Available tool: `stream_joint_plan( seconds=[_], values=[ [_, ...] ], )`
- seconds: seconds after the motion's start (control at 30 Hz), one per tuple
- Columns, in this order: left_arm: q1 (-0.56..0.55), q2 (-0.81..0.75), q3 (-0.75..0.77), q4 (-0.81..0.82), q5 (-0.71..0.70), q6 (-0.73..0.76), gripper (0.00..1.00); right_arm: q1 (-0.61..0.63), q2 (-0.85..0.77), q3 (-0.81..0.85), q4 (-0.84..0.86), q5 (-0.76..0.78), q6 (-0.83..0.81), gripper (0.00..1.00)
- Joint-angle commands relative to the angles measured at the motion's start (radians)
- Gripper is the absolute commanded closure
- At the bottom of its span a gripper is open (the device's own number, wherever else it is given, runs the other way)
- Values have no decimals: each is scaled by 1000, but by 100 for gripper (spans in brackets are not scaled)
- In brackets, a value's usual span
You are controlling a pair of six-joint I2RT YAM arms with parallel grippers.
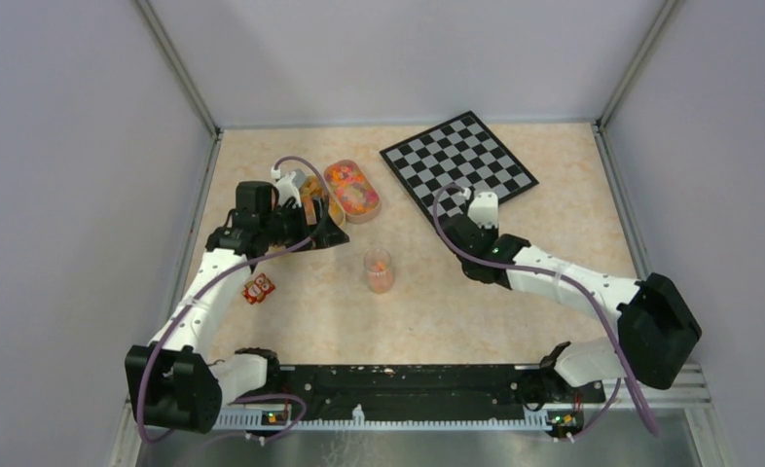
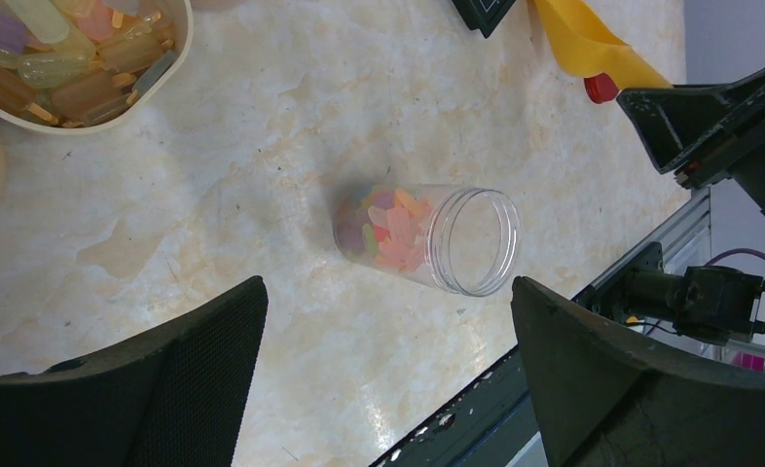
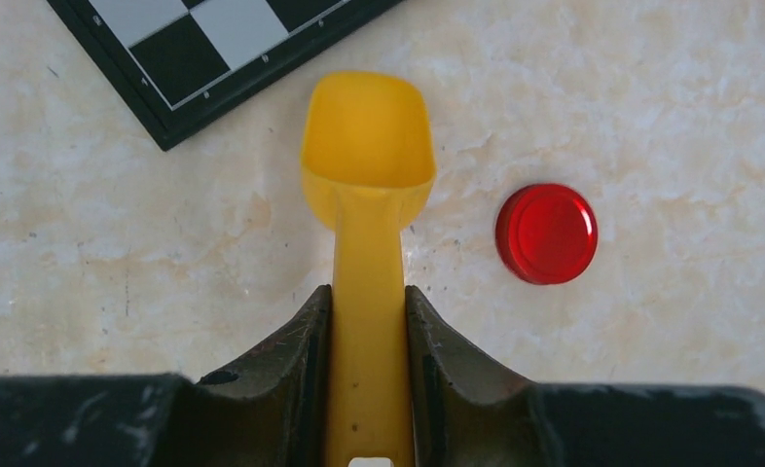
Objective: Pack the candies
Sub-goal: Place the spatula at the center of the board.
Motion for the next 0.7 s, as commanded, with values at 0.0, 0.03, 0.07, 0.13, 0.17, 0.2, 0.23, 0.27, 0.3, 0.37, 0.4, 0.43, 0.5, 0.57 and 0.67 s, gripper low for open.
stream_joint_plan(
  seconds=[0.0,0.03,0.07,0.13,0.17,0.2,0.23,0.27,0.3,0.37,0.4,0.43,0.5,0.57,0.67],
  values=[
    [-3,-27,-1,33,28,-2,1,8,8,-74,20,-99,107,78],
    [-3,-26,2,33,30,0,1,13,7,-86,26,-101,119,77],
    [-3,-24,6,31,28,3,1,16,7,-97,35,-109,126,75],
    [-2,-17,23,19,17,9,1,23,12,-113,45,-124,146,74],
    [-3,-15,32,14,16,10,1,32,16,-120,46,-125,162,74],
    [-3,-12,42,10,16,8,1,37,21,-125,46,-125,174,72],
    [-3,-14,45,7,17,5,1,42,23,-131,48,-124,183,71],
    [-3,-16,48,6,18,3,1,43,25,-137,50,-122,191,67],
    [-3,-21,48,5,18,0,1,44,28,-141,48,-121,198,64],
    [-4,-28,48,-1,12,1,1,43,24,-142,39,-120,207,58],
    [-4,-32,48,-5,5,5,1,45,12,-135,28,-119,208,56],
    [-4,-36,48,-9,1,7,1,45,-4,-127,17,-120,206,53],
    [-4,-39,50,-15,-5,11,1,44,-48,-101,3,-138,187,39],
    [-4,-40,48,-15,-8,9,1,42,-97,-69,-22,-151,158,24],
    [-4,-45,35,2,-18,7,1,-14,-161,-31,-56,-182,105,21]
  ],
)
